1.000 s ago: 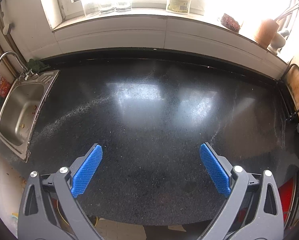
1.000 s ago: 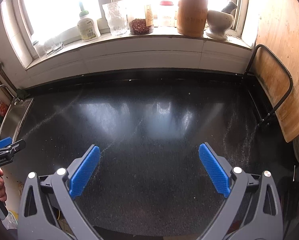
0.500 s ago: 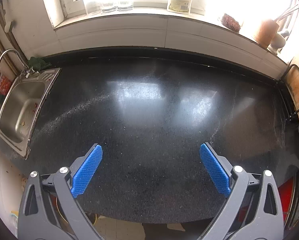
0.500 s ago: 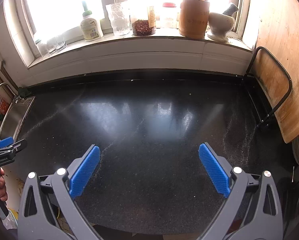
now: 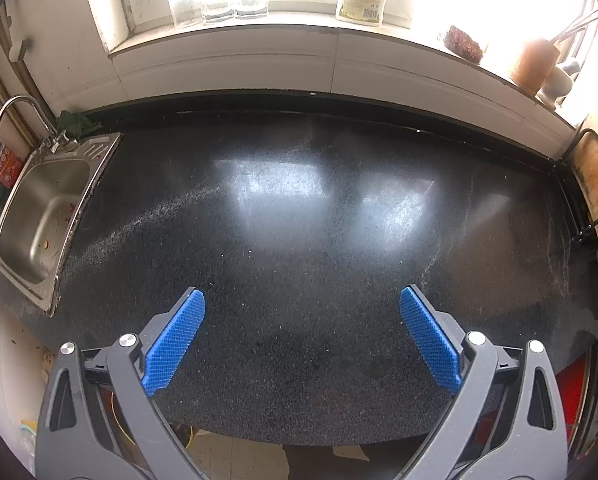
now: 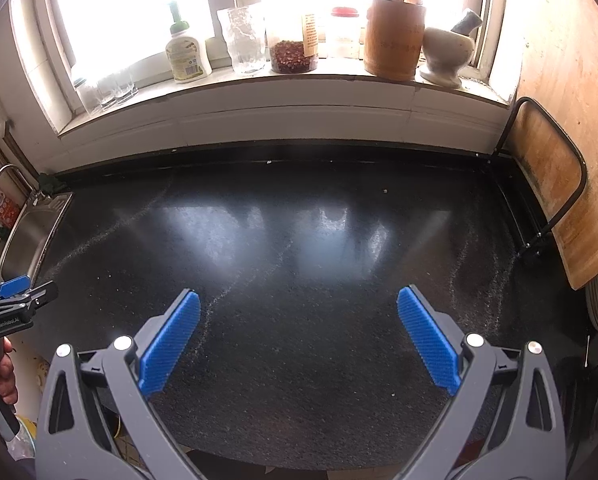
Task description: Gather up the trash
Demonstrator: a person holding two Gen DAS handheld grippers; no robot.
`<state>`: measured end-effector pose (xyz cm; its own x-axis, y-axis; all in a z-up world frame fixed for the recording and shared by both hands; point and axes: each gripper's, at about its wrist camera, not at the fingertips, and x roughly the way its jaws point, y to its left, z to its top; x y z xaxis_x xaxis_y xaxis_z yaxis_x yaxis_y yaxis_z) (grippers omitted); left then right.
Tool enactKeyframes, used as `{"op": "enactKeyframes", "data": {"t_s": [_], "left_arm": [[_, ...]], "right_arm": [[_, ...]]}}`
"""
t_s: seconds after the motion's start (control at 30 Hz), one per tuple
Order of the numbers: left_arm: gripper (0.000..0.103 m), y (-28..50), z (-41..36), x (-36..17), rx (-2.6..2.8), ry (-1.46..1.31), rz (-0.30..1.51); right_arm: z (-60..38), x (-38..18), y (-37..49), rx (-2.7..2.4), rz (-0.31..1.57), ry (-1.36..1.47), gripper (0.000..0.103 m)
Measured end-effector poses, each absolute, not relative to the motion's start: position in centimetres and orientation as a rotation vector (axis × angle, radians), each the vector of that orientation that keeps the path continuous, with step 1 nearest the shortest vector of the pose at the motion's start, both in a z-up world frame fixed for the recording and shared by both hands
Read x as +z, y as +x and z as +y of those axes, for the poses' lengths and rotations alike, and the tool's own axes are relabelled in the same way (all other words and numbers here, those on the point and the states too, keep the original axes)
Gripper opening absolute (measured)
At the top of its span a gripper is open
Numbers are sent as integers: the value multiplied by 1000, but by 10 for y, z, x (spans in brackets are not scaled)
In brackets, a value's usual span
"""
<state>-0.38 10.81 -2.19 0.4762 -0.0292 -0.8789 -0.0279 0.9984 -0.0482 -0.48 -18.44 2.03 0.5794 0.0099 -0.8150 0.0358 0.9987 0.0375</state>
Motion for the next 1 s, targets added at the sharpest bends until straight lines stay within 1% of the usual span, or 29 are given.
{"op": "enactKeyframes", "data": {"t_s": [0.73,1.0], "left_arm": [[95,10,109,-25,-22,-51,1094],[95,14,105,-26,2,17,1056]], "right_arm": [[-184,15,13,-15,955,57,96],[-188,12,23,-14,957,62,96]]}}
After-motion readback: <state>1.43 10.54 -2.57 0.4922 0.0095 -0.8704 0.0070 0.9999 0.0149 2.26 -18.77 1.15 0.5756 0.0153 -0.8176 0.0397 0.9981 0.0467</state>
